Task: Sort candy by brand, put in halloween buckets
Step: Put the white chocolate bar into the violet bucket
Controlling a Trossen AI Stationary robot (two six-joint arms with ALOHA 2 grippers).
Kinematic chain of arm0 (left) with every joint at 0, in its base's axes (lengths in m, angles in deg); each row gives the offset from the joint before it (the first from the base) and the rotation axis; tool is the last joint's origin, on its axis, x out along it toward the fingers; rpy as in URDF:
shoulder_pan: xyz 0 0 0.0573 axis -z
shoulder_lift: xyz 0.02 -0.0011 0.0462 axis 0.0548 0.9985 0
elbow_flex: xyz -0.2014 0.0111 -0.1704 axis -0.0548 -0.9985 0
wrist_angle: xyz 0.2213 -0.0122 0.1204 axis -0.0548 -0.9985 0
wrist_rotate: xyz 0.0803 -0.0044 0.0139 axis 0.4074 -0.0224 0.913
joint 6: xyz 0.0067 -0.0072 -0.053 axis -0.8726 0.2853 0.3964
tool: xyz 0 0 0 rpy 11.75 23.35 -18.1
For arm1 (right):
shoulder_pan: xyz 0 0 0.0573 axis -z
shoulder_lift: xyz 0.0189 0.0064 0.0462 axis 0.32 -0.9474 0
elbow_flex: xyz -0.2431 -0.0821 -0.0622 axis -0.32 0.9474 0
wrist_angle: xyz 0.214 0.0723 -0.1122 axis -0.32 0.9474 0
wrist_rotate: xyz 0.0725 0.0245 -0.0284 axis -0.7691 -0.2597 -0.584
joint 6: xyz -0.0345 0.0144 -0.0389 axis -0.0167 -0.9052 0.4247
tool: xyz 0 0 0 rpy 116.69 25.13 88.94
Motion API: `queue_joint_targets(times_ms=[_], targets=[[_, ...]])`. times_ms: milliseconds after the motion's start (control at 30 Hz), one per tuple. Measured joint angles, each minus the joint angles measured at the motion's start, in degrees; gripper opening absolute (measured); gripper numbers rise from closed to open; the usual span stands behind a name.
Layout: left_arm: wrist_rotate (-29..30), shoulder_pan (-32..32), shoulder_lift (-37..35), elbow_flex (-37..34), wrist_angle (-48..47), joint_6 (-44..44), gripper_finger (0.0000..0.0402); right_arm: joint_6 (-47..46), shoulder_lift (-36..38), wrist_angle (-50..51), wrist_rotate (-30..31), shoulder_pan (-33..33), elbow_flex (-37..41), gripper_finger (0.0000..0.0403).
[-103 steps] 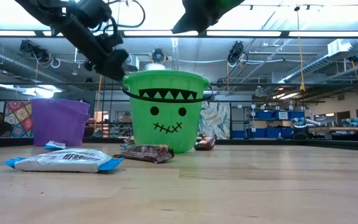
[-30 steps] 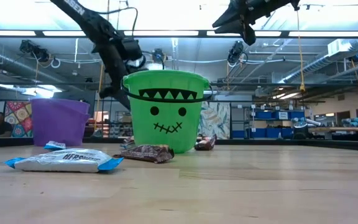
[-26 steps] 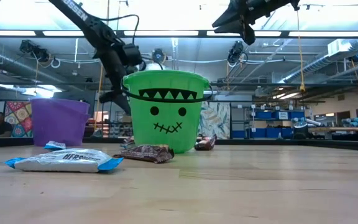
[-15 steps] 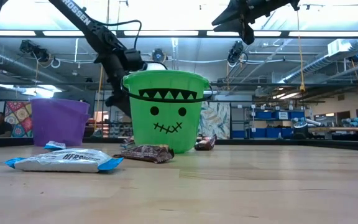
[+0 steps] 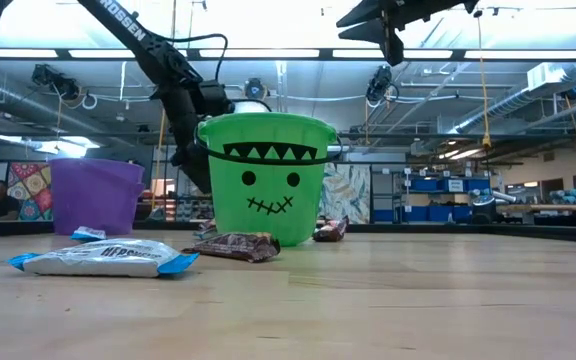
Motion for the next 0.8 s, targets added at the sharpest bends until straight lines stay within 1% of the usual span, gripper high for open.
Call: queue_joint_targets(times_ms=[133,200,367,600,800], targets=[[0.7,0.3,1.8,0.0,-4.1,-2.2,0.0163,-0.5,0.0,-0.2,0.0,0.0,0.0,0.0106],[2.2,0.8,3.0,0.0,-3.9,-2.9,0.0163,-0.5,0.0,-0.2,0.0,0.0,0.0,0.0106],[3.2,1.9,3.9,0.0,-0.6,-6.4,0.0163,-0.8,0.0,-0.2,-0.2,-0.1,0.0,0.0106],[5.0,2.5,4.4,0.0,6.4,-12.4,0.0163,-1.3,0.0,-0.2,-1.1,-0.1,0.0,0.0106],[5.0,2.4,6.7,0.0,2.3,-12.6,0.0166,-1.4,0.2,-0.2,-1.1,-0.1,0.0,0.0106]])
